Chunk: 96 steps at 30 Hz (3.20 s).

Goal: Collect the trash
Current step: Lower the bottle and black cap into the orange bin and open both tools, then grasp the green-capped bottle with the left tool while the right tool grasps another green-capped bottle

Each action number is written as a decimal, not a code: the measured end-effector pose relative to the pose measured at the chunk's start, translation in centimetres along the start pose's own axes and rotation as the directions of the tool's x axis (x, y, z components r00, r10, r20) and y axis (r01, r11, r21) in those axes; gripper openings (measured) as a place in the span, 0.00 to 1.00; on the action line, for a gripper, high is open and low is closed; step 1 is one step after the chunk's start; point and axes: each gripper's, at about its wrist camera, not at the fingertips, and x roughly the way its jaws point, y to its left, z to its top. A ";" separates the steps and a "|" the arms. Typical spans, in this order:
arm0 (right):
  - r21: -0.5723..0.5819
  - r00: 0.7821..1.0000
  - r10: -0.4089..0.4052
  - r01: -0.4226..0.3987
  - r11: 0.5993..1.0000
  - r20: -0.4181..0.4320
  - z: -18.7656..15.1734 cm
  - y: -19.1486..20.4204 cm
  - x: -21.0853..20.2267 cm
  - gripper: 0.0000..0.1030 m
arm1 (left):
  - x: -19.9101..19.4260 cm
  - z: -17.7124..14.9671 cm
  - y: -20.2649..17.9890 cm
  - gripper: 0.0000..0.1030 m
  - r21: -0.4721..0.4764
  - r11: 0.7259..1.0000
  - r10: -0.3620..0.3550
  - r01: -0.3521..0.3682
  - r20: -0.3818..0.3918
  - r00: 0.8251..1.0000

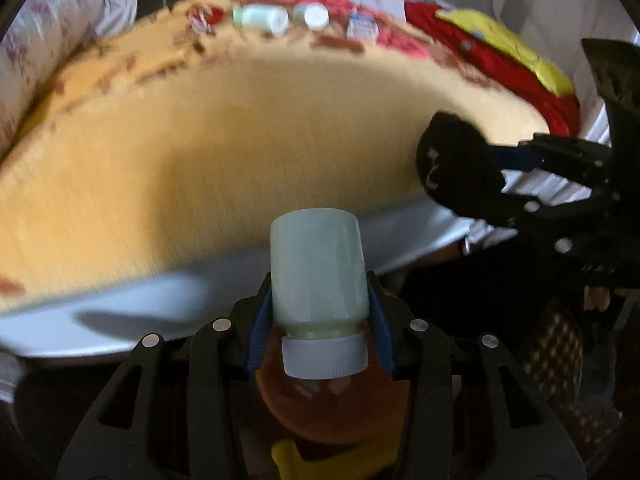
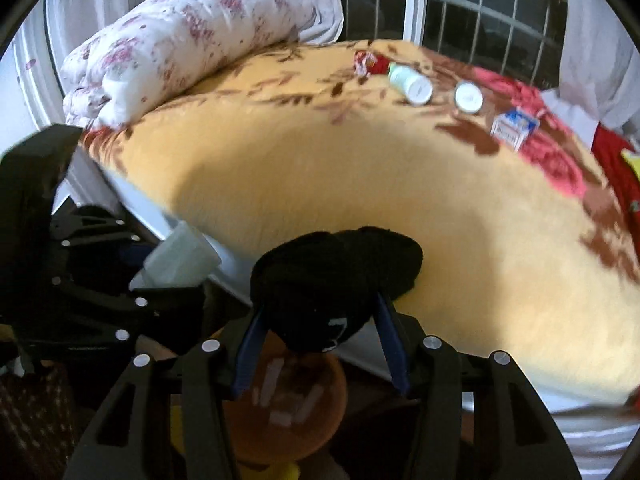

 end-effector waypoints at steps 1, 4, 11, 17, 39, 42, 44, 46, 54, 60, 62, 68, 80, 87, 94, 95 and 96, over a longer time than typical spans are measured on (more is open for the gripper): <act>0.005 1.000 0.013 -0.013 1.000 -0.012 -0.6 0.3 0.0 0.50 | 0.2 -0.6 -0.2 0.41 0.009 1.000 -0.002 0.002 -0.015 1.000; -0.001 1.000 0.016 -0.016 1.000 -0.027 -2.0 1.1 -0.3 0.50 | 0.6 -1.9 -0.6 0.41 0.022 1.000 -0.014 0.015 -0.050 0.999; -0.009 0.988 0.094 -0.096 0.995 -0.127 -4.2 2.8 0.8 0.50 | 1.6 -3.1 -0.9 0.41 0.031 0.999 -0.036 0.040 -0.125 0.992; 0.008 0.963 0.147 -0.149 0.989 -0.228 -6.3 3.6 2.8 0.68 | 2.5 -4.0 -1.5 0.49 0.053 0.998 -0.034 0.045 -0.195 0.980; 0.081 0.992 -0.031 0.021 0.997 0.122 1.4 -3.2 -4.6 0.76 | -4.4 6.2 1.5 0.69 -0.071 0.990 0.128 -0.119 0.142 0.981; 0.123 0.979 -0.083 0.060 0.991 0.185 3.7 -4.6 -4.7 0.77 | -4.6 10.1 2.5 0.69 -0.125 0.984 0.148 -0.124 0.203 0.968; 0.151 0.973 -0.094 0.063 0.987 0.211 4.5 -5.7 -4.7 0.77 | -4.5 12.2 2.8 0.69 -0.150 0.980 0.165 -0.133 0.229 0.959; 0.177 0.968 -0.101 0.060 0.982 0.231 5.3 -6.7 -4.5 0.77 | -3.8 15.0 3.3 0.69 -0.175 0.975 0.181 -0.139 0.253 0.951; 0.188 0.958 -0.139 0.092 0.978 0.251 6.1 -8.4 -3.1 0.77 | 2.5 24.3 4.5 0.69 -0.266 0.953 0.207 -0.147 0.215 0.954; 0.204 0.953 -0.159 0.107 0.973 0.256 5.8 -9.6 -2.7 0.77 | 7.9 30.3 6.2 0.69 -0.392 0.905 0.241 -0.164 0.157 0.958; 0.214 0.955 -0.161 0.108 0.971 0.248 5.5 -10.3 -2.3 0.77 | 9.5 31.7 6.9 0.69 -0.436 0.880 0.271 -0.189 0.134 0.953; 0.239 0.962 -0.159 0.105 0.965 0.221 4.6 -11.5 -1.3 0.77 | 13.5 33.8 8.4 0.70 -0.523 0.822 0.305 -0.226 0.070 0.950; 0.235 0.959 -0.171 0.116 0.965 0.227 4.8 -12.1 -1.6 0.77 | 16.1 34.2 9.1 0.48 -0.458 0.860 0.288 -0.225 0.072 0.955; 0.207 0.943 -0.192 0.138 0.968 0.272 10.0 -13.8 -1.5 0.77 | 12.3 31.3 8.1 0.46 -0.359 0.901 0.312 -0.244 0.145 0.939; 0.228 0.943 -0.242 0.190 0.955 0.228 20.2 -18.1 4.8 0.74 | 7.9 26.1 7.4 0.46 -0.291 0.928 0.299 -0.233 0.208 0.931; 0.235 0.945 -0.246 0.194 0.952 0.216 21.4 -18.6 5.9 0.73 | 7.4 25.5 7.3 0.46 -0.282 0.931 0.298 -0.233 0.216 0.930; 0.240 0.947 -0.249 0.199 0.950 0.204 22.3 -19.0 6.8 0.73 | 6.8 24.8 7.2 0.46 -0.271 0.934 0.296 -0.232 0.223 0.929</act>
